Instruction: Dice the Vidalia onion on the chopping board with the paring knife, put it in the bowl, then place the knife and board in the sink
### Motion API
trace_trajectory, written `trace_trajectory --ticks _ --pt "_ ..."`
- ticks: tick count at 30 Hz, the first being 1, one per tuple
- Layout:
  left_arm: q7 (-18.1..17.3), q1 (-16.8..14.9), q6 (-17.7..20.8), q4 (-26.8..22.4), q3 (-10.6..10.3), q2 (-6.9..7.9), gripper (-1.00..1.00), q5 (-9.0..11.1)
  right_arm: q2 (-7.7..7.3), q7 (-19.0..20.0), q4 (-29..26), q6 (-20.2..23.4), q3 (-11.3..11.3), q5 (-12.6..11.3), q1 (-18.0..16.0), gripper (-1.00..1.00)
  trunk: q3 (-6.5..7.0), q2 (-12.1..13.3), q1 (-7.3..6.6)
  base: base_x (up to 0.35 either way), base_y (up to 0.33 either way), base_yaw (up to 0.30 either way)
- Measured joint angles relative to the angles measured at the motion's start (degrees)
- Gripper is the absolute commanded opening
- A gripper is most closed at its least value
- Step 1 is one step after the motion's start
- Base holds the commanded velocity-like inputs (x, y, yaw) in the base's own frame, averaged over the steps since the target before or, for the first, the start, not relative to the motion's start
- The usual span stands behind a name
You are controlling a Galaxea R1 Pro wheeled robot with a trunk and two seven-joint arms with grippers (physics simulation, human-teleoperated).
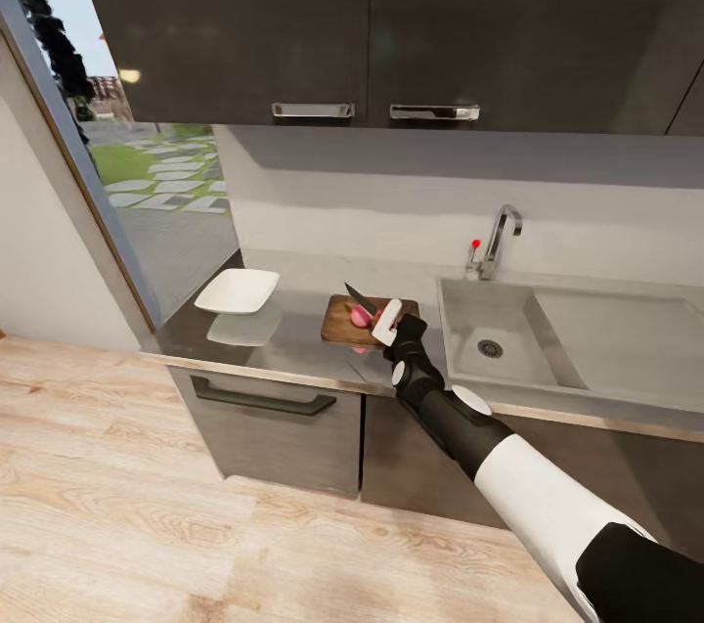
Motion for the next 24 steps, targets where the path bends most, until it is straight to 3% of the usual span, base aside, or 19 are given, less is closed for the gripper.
trace_trajectory --ticks 24 --pt "0.0 0.0 0.0 0.0 -0.1 0.00 1.00 0.0 0.24 0.1 0.0 0.2 0.0 -0.1 0.0 -1.00 -0.19 0.0 0.00 0.023 -0.012 0.000"
